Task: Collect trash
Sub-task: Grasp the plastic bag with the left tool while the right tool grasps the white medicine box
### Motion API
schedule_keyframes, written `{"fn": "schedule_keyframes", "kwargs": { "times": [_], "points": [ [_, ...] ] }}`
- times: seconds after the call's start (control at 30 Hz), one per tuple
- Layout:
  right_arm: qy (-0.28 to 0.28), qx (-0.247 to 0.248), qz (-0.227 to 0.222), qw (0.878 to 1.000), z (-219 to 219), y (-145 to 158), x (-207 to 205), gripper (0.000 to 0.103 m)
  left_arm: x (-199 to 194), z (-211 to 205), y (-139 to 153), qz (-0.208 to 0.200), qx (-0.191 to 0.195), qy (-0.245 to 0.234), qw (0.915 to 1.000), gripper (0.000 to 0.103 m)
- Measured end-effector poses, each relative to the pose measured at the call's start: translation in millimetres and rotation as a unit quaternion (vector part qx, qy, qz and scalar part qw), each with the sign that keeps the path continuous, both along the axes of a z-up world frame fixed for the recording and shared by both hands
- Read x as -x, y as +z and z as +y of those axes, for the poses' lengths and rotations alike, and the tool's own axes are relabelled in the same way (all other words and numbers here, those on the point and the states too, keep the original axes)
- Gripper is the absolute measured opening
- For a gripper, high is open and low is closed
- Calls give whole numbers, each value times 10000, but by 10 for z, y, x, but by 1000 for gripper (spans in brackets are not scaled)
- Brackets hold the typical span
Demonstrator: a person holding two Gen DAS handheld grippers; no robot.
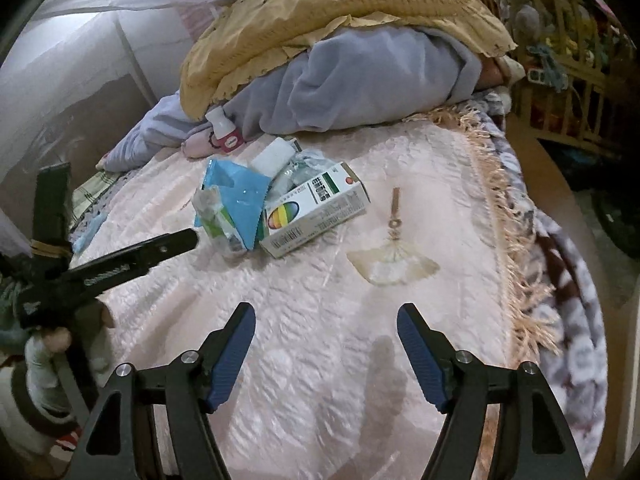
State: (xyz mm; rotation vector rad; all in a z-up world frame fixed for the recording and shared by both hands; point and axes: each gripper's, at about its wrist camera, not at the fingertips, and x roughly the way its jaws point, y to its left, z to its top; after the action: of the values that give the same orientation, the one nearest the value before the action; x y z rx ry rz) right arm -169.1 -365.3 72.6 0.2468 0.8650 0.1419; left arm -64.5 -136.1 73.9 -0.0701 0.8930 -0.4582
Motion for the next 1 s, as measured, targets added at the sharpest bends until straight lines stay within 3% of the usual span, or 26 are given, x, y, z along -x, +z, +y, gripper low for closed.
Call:
{"fn": "schedule_keyframes", "kwargs": {
  "times": [0.27,0.4,0.67,0.8,1.0],
  "points": [
    [-206,-272,78,9994,-60,-43,-482,75,-329,-118,-121,88,196,57,9998,60],
    [-369,-185,230,9989,-3,-77,-839,76,-411,-89,-156,253,170,-89,9995,34],
    [-703,73,596,9957,256,-240,-1538,78,-351,88,-54,287,39,-138,9995,30],
    [-514,319,789,9950,423,-354,-1645,79,-267,79,-48,282,11,-242,9993,30],
    [334,686,951,9925,409,-301,-1344,79,-120,80,-30,293,-10,-428,9987,30]
  ]
}}
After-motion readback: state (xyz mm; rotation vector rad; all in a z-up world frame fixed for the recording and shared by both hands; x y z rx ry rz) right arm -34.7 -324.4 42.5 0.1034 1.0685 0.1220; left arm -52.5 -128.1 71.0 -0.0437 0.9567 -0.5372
